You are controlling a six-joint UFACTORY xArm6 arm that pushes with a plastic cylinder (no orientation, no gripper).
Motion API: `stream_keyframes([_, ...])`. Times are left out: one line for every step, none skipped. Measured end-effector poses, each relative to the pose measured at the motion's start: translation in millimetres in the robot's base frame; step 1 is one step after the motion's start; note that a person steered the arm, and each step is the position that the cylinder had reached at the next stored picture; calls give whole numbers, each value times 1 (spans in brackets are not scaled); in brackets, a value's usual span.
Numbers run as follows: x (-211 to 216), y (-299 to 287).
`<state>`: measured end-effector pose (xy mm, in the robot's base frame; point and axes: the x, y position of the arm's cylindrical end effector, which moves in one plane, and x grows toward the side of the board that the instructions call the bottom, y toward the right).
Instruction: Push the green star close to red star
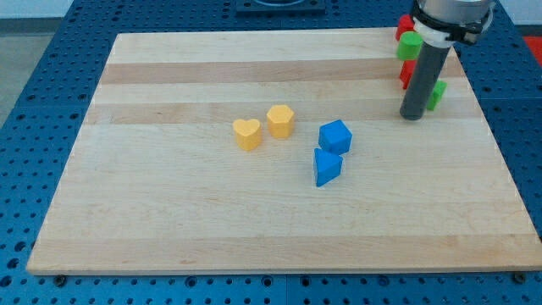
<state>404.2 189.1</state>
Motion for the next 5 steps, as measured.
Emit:
stream_keyframes([15,3])
stream_keyframes([15,23])
stream_keyframes([15,49])
stream_keyframes([10,70])
stream_keyframes([-8,85])
